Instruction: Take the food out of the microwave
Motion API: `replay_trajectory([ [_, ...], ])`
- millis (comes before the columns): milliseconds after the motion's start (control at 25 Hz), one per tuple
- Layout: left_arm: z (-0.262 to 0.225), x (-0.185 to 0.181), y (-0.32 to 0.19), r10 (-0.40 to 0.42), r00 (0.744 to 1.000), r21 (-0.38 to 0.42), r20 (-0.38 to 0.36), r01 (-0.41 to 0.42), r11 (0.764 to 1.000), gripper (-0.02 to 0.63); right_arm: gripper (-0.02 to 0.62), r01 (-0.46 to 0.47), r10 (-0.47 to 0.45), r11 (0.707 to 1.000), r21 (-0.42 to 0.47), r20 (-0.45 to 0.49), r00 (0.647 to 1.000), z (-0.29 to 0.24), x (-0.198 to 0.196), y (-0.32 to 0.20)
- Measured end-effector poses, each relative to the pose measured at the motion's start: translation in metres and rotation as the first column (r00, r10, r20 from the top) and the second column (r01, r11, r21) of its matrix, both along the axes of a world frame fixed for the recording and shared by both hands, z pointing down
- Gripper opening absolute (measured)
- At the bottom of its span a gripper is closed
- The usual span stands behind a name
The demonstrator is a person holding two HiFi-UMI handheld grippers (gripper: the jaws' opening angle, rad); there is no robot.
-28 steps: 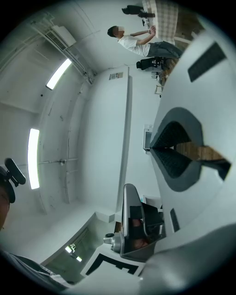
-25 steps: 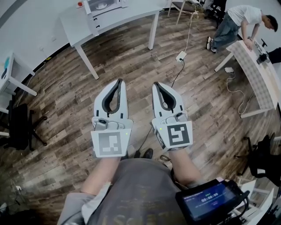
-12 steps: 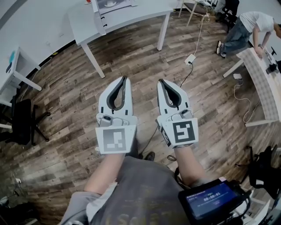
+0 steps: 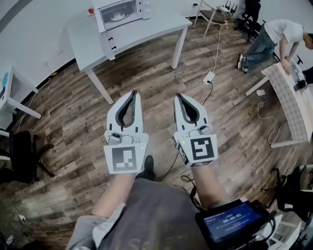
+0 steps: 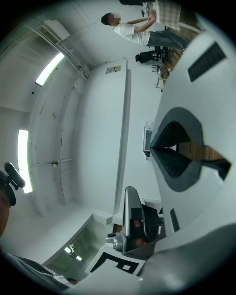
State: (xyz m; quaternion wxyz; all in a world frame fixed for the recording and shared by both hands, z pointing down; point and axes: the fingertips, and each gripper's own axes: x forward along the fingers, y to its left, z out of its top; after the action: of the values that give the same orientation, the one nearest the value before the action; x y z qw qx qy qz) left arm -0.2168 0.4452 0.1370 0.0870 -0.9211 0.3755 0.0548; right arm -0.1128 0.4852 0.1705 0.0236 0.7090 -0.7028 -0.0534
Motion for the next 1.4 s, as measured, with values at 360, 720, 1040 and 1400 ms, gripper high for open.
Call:
replay_trajectory([
  [360, -0.002, 0.010, -0.071, 0.031, 0.999, 0.006, 0.010, -0.031, 1.000, 0.008, 0.008, -0.011, 0.011, 1.000, 0.003, -0.009, 1.000, -0.006, 0.000, -0.071],
  [720, 0.003, 0.041, -0.113, 0.017, 1.000, 0.009, 0.021, -0.017, 1.000, 0.008, 0.008, 0.016, -0.016, 1.000, 0.014, 0.001, 1.000, -0.005, 0.029, -0.119],
  [1040, 0.009, 0.093, -0.155, -0.042, 0.998, 0.005, 0.056, 0.042, 0.999, 0.008, 0.008, 0.082, -0.082, 0.997, 0.010, 0.023, 0.996, 0.001, 0.080, -0.172],
  [1400, 0.010, 0.158, -0.205, -0.171, 0.984, 0.000, 0.047, 0.171, 0.985, 0.008, 0.008, 0.223, -0.223, 0.975, -0.005, 0.008, 0.975, 0.002, 0.144, -0.238],
])
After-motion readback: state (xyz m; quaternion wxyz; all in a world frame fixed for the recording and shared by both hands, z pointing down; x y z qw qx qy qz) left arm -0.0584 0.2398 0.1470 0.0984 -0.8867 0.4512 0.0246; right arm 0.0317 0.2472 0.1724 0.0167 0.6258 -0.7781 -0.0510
